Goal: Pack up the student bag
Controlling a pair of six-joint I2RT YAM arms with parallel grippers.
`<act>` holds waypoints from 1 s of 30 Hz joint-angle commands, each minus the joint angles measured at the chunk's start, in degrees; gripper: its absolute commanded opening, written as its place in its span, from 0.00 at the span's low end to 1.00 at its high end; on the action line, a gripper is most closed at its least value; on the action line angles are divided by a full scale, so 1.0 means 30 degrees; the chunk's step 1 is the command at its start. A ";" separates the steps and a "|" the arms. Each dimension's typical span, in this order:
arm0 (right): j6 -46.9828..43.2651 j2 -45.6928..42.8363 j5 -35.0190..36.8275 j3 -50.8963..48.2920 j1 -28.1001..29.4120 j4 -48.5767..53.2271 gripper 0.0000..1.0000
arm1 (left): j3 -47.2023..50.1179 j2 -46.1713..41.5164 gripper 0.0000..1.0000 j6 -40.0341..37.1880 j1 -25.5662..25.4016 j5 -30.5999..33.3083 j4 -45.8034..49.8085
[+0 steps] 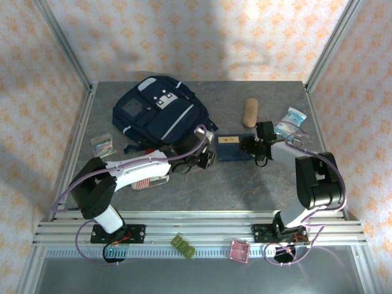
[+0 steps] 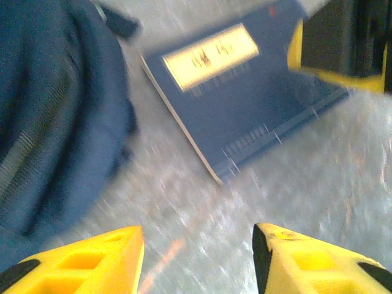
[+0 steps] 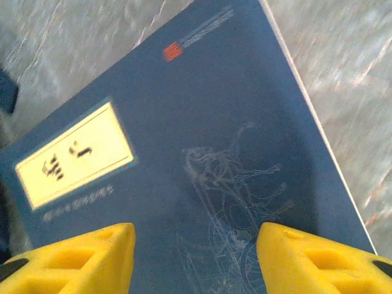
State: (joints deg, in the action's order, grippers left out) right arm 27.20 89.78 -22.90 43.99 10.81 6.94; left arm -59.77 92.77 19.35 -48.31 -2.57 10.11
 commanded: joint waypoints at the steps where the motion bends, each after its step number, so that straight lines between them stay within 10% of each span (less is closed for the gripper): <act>1: 0.2198 -0.1440 -0.2795 -0.2117 0.1623 0.1067 0.56 | 0.0858 0.0088 0.50 0.1582 -0.0596 -0.0829 -0.0835; 9: 0.3214 -0.6514 0.0266 -0.0952 0.3633 0.1971 0.72 | 0.2121 0.0779 0.50 0.2920 -0.1264 -0.0438 -0.1872; 16: -0.0740 -0.1562 0.2488 0.2732 0.1630 0.2707 0.69 | 0.1500 0.1944 0.57 0.4517 -0.1096 -0.0138 -0.3112; 30: -0.3337 0.1542 -0.1727 0.1193 0.1522 0.1484 0.53 | 0.2173 0.3914 0.66 0.7170 0.0098 -0.2625 -0.6881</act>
State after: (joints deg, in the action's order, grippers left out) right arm 19.20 96.47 -23.90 50.43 15.11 9.54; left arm -53.78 103.48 39.44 -48.77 -8.71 -6.31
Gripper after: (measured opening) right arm 0.541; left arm 0.656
